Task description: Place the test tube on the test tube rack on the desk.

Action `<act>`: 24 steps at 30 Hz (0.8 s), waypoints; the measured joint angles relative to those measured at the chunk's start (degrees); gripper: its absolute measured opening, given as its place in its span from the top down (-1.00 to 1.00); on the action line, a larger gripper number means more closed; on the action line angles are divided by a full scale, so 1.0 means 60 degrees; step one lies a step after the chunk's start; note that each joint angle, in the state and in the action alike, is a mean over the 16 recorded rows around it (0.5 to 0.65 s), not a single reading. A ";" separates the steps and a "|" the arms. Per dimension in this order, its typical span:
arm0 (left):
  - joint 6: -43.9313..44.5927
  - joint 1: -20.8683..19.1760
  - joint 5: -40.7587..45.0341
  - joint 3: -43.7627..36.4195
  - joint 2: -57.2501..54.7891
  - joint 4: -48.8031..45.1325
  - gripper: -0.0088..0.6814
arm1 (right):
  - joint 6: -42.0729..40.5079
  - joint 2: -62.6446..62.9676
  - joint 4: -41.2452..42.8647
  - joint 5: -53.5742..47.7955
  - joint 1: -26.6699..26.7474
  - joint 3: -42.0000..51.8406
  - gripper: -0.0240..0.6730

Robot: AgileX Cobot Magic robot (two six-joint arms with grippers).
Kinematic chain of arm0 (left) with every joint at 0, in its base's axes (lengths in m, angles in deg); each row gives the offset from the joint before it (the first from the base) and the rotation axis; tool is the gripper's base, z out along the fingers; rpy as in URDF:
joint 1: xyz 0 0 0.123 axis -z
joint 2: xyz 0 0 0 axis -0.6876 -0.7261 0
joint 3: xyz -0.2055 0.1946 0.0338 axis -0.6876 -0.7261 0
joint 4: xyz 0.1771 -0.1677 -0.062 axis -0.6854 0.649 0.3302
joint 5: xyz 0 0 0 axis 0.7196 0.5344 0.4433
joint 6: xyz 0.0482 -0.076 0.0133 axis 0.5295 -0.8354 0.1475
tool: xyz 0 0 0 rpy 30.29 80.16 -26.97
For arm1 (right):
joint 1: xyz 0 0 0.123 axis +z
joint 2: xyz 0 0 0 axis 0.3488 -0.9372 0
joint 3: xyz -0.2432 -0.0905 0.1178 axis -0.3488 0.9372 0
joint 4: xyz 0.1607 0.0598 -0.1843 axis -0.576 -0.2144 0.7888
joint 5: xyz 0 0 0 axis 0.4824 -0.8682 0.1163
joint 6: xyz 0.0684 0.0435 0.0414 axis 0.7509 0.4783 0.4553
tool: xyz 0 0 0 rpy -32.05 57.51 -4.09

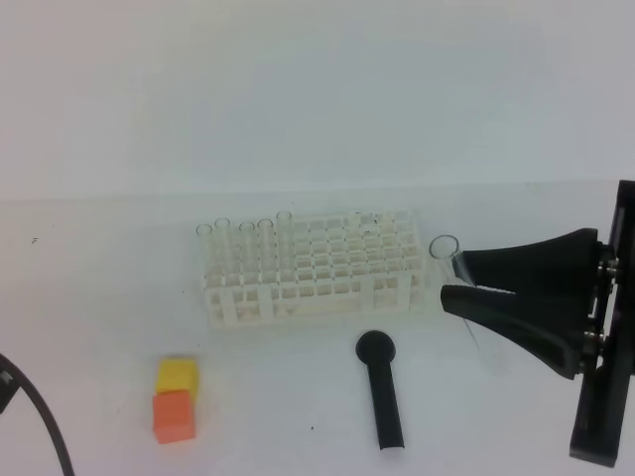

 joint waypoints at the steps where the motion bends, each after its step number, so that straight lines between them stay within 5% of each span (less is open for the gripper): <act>1: 0.0002 0.0000 0.0009 -0.0005 0.0000 0.0027 0.98 | -0.0044 0.0000 -0.0023 0.0002 0.0000 0.0000 0.57; 13: 0.0006 -0.0803 0.1166 -0.0073 0.0240 0.3138 0.98 | -0.0484 0.0000 -0.0285 0.0042 0.0000 0.0000 0.57; 24: -0.0007 -0.4153 0.2412 -0.0430 0.1532 0.8281 0.98 | -0.0558 -0.0028 -0.0324 0.0096 0.0000 0.0000 0.57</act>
